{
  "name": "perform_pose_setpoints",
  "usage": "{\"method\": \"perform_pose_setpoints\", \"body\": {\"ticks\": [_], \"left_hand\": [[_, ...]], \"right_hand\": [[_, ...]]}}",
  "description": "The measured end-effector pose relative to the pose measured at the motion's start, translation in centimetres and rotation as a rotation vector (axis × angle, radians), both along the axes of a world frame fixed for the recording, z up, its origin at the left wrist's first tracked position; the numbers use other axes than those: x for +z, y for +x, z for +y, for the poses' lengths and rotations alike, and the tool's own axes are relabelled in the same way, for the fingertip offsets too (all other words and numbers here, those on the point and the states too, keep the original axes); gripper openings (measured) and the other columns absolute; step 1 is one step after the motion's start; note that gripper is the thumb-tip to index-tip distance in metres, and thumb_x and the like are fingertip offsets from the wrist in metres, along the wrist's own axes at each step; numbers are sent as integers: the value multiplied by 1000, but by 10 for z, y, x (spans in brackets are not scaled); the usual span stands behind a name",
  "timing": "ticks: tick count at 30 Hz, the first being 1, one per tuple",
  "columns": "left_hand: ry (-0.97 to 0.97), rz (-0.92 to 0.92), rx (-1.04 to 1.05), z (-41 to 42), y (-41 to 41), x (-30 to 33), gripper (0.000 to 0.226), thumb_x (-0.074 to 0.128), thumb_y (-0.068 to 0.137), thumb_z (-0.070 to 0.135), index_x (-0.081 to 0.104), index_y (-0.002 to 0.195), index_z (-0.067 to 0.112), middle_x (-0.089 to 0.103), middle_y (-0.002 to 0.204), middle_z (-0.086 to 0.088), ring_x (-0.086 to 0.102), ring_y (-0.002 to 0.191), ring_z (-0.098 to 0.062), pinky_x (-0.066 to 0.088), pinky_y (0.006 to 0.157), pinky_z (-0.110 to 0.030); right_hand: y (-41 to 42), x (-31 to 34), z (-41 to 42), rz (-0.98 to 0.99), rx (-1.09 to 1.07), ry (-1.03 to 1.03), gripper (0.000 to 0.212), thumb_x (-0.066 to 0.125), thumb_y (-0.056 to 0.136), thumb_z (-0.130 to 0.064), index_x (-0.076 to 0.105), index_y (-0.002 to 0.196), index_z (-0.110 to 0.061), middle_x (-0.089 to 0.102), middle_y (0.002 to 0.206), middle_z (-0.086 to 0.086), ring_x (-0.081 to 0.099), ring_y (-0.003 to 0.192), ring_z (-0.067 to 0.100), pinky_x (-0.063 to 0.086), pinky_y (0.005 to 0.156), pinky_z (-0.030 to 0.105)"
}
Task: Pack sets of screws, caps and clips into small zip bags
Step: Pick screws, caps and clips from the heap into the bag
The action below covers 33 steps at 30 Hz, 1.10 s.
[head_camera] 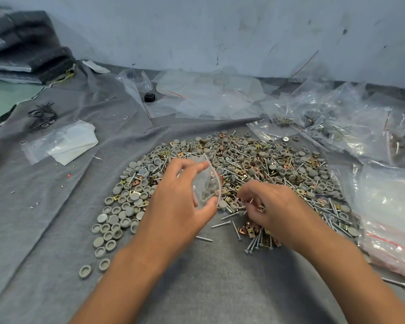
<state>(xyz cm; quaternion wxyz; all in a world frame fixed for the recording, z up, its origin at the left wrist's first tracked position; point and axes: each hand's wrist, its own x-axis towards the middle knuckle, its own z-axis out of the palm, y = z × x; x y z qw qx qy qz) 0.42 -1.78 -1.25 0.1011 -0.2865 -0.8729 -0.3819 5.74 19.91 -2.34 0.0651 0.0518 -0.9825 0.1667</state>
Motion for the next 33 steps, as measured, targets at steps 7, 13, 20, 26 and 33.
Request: {"method": "perform_pose_setpoints", "body": {"ticks": [7,13,20,26,33], "left_hand": [[-30,6,-29,2,1,-4,64,72,80,41,56,139,25,43,120,17,53,74,-1,44,76,-13],[-34,18,-58,5,2,-6,64,64,79,47,56,139,26,42,120,17,52,72,2,47,78,-16],[-17,23,-60,8,1,-9,59,66,83,43,56,138,27,42,121,20,52,73,6,46,75,-16],[-20,10,-47,5,1,-7,62,67,80,45,56,138,26,42,120,19,54,72,-2,48,73,-18],[-15,20,13,0,-4,-1,63,78,81,34,57,139,24,46,123,14,51,76,-4,49,86,-22]], "right_hand": [[-1,8,-5,120,10,-459,26,63,95,-25,66,115,-41,60,92,-24,60,84,0,44,67,7],[-3,19,-34,352,97,-641,10,72,92,-17,71,100,-22,66,90,-12,65,81,13,49,69,18],[-2,10,-42,467,67,-341,18,77,88,-16,75,105,-15,69,98,-9,63,85,4,54,78,25],[-4,16,-40,511,14,-399,16,78,86,-15,75,101,-15,69,89,-12,63,79,-1,45,72,8],[2,-4,-20,-70,-5,-109,13,74,89,-40,67,100,-38,60,91,-22,59,85,-1,52,77,24]]}}
